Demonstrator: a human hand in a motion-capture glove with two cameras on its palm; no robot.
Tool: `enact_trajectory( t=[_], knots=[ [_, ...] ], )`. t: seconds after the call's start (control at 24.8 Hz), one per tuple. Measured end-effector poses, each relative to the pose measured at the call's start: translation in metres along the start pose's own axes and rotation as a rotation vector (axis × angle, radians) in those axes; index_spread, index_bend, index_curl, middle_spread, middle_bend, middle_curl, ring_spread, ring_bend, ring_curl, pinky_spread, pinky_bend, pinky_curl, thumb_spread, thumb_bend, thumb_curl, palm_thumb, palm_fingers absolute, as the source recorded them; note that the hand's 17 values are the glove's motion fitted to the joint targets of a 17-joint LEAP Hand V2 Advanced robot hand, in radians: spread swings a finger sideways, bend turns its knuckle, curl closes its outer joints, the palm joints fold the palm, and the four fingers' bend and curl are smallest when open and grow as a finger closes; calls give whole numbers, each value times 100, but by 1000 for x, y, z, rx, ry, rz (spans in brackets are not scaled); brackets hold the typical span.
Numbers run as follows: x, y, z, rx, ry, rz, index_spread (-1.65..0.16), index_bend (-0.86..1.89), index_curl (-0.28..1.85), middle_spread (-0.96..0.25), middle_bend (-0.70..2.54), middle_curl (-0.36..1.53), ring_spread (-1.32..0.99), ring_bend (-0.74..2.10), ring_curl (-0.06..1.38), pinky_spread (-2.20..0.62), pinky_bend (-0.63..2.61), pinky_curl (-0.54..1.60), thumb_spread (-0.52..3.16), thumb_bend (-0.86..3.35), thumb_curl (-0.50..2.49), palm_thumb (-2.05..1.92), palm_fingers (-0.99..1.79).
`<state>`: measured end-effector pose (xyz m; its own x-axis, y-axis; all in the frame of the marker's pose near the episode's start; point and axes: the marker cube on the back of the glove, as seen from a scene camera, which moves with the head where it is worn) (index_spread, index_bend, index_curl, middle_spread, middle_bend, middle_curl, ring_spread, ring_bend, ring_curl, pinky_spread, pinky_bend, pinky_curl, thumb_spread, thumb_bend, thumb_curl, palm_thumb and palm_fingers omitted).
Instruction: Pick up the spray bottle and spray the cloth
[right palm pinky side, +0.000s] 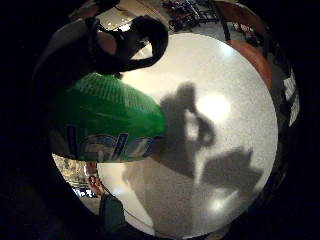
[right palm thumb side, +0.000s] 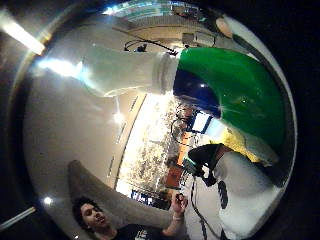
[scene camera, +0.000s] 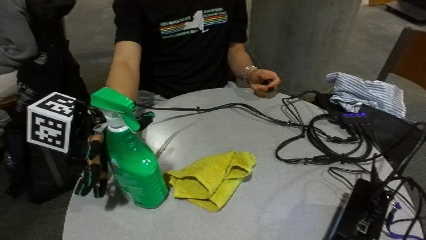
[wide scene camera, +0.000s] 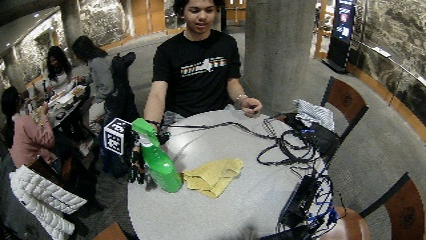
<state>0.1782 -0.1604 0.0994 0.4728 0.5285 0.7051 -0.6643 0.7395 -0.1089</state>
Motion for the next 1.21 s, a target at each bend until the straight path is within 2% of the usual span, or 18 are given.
enact_trajectory(
  t=[0.36,0.48,0.52,0.6,0.93,1.21],
  knots=[
    [0,-11,16,17,17,-33,-38,2,17,4,35,39,15,31,30,35,89,33,79,-3,38,74,33],
    [-3,-13,18,24,24,-44,-38,-5,11,1,43,41,8,56,35,29,87,30,78,4,41,87,65],
    [-4,-13,18,29,25,-48,-38,-4,10,1,42,41,7,57,34,28,87,30,78,4,41,88,67],
    [-4,-13,18,37,25,-55,-35,19,17,0,39,40,5,56,34,24,80,28,78,6,44,95,83],
    [-23,-8,-4,5,112,-125,-31,15,24,-2,34,41,0,53,37,15,71,29,76,3,48,100,93],
    [-59,1,-31,-153,378,-176,-30,11,26,-2,31,41,-2,51,37,10,67,29,73,-2,51,100,100]
  ],
)
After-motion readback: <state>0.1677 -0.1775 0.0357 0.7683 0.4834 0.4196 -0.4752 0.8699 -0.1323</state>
